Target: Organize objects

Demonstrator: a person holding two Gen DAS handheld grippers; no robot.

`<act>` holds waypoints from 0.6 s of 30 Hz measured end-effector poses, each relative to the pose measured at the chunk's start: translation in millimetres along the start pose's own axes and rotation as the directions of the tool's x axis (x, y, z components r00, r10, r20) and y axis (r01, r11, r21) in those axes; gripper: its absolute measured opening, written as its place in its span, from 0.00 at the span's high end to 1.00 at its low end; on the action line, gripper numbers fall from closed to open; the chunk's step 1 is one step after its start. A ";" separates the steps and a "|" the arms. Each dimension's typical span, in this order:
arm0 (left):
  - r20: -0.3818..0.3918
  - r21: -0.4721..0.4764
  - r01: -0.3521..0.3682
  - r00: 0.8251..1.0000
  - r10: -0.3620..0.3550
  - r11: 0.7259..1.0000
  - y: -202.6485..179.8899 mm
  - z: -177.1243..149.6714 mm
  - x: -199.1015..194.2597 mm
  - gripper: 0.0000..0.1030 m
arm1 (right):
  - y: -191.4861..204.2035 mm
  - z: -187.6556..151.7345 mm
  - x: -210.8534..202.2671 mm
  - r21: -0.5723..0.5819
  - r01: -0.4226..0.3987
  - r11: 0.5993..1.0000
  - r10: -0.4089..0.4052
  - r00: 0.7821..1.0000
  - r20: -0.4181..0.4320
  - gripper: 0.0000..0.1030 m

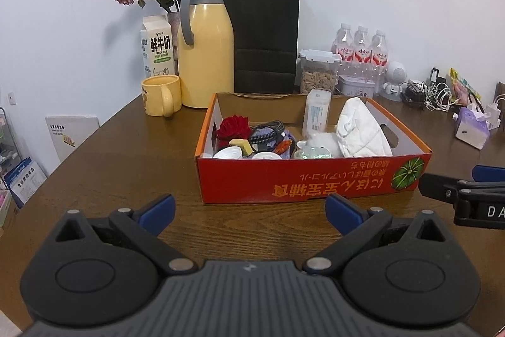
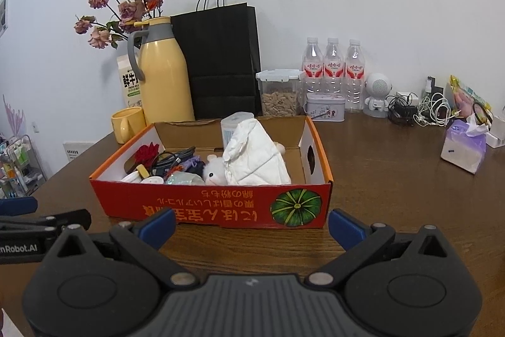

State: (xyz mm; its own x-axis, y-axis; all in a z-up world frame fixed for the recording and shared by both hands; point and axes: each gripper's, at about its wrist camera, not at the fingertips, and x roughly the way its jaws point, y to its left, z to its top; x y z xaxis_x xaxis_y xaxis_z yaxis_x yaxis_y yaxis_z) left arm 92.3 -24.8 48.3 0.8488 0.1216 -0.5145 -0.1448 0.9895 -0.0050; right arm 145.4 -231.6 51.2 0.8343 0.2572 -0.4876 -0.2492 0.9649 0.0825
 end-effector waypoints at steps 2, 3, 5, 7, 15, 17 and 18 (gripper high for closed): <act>-0.002 0.000 -0.001 1.000 0.001 1.000 -0.3 -0.5 0.1 0.00 | -0.2 -0.4 -0.1 -0.001 0.000 1.000 0.000 1.000 -0.002 0.00; -0.003 0.000 -0.001 1.000 0.001 1.000 -0.1 -0.6 0.0 0.00 | -0.4 -0.8 -0.2 0.000 0.000 1.000 0.000 1.000 -0.003 0.00; -0.003 -0.001 -0.002 1.000 0.002 1.000 0.0 -0.8 -0.2 0.00 | -0.7 -1.0 -0.4 0.000 -0.001 1.000 0.001 1.000 -0.003 0.00; -0.003 0.000 -0.002 1.000 0.002 1.000 0.1 -0.8 -0.1 0.00 | -0.7 -1.0 -0.4 -0.001 -0.001 1.000 0.001 1.000 -0.003 0.00; -0.002 0.000 -0.001 1.000 0.001 1.000 0.5 -0.8 0.0 0.00 | -0.5 -1.0 -0.5 0.000 0.000 1.000 0.000 1.000 -0.003 0.00; -0.003 -0.001 -0.001 1.000 0.001 1.000 0.5 -0.7 0.0 0.00 | -0.5 -1.1 -0.7 0.000 0.000 1.000 0.000 1.000 -0.003 0.00; -0.003 0.000 -0.001 1.000 0.001 1.000 0.4 -0.7 -0.1 0.00 | -0.4 -1.1 -0.5 -0.001 0.000 1.000 0.000 1.000 -0.003 0.00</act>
State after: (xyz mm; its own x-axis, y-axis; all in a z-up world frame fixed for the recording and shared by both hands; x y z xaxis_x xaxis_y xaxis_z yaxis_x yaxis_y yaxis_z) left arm 91.8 -24.4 47.7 0.8473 0.1226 -0.5168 -0.1461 0.9893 -0.0047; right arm 144.6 -232.2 50.5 0.8329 0.2574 -0.4900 -0.2498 0.9648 0.0822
